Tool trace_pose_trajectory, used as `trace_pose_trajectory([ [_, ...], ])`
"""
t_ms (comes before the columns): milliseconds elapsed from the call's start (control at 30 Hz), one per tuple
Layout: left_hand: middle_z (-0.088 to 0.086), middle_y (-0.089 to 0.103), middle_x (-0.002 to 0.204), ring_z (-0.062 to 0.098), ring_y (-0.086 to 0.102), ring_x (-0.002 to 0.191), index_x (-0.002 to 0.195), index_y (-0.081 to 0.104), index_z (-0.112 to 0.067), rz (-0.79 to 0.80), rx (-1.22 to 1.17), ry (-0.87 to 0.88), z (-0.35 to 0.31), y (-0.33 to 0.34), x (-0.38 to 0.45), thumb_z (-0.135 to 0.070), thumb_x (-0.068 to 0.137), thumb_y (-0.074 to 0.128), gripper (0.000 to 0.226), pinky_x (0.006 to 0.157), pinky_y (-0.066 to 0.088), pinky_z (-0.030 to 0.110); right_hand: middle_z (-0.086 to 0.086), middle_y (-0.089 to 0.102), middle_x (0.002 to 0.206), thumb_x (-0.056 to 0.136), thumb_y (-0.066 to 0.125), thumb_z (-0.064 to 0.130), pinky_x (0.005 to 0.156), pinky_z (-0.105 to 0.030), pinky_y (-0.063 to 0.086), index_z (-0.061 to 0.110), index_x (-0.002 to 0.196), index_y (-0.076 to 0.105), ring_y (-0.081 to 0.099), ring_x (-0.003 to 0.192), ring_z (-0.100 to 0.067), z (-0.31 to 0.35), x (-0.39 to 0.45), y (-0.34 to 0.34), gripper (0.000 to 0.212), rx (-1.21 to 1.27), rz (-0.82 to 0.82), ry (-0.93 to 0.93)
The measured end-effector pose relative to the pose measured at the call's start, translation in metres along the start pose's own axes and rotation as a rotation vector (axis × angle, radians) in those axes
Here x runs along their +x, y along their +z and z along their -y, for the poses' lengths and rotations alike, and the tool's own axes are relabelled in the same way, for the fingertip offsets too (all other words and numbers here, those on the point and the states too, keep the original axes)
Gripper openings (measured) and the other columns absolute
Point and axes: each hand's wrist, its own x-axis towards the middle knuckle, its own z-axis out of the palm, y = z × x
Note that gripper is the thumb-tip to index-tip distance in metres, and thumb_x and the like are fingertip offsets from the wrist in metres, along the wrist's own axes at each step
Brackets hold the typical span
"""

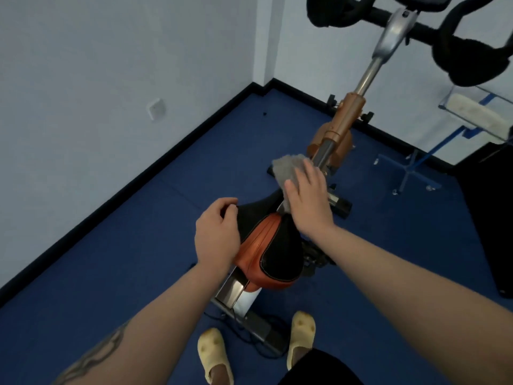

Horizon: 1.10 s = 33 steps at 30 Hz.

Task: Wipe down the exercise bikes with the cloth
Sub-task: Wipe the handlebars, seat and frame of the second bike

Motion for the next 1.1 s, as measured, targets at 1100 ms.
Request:
trace_pose_trajectory([
  [1100,-0.002,0.059,0.123,0.014,0.054,0.109,0.128,0.055,-0.020,0.402,0.152,0.208,0.009,-0.028,0.012,-0.024,0.103,0.035,0.032,0.098,0.044,0.038,-0.004,-0.003,0.164,0.103,0.025,0.047,0.111,-0.049,0.033,0.018,0.156,-0.004,0.013,0.146,-0.032,0.077,-0.092,0.011,0.067,-0.006,0.050,0.497],
])
